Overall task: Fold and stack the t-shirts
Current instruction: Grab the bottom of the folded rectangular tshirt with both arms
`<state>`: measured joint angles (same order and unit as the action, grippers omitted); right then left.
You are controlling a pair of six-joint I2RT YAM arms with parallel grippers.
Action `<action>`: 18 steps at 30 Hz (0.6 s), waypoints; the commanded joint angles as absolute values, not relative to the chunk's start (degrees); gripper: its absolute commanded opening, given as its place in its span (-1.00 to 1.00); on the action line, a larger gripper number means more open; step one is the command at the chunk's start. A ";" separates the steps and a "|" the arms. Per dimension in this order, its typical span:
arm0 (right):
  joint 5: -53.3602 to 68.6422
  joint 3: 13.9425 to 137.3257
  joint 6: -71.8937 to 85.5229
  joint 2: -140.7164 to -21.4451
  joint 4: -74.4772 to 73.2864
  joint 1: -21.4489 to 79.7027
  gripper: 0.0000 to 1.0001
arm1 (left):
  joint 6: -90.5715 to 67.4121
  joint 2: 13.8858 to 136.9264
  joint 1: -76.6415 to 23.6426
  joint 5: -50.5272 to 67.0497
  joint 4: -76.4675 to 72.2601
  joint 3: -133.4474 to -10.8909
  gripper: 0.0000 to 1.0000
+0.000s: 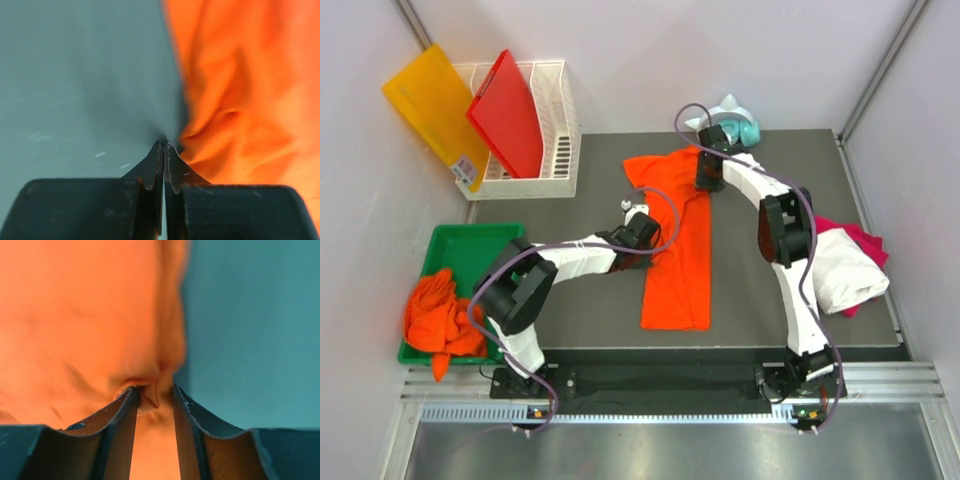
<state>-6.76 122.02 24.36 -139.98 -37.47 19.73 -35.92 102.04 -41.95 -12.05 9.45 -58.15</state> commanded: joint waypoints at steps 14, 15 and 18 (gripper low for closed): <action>-12.40 75.74 25.93 -92.24 -27.17 22.40 -0.21 | -35.23 81.84 -42.01 -13.37 11.62 -48.29 -0.96; -11.70 72.46 26.54 -90.46 -25.94 23.28 -0.20 | -35.94 80.09 -42.27 -11.97 9.77 -46.34 -0.96; -11.78 61.90 28.73 -84.56 -23.47 27.50 -0.18 | -38.84 77.18 -43.93 -10.02 5.89 -40.00 -0.95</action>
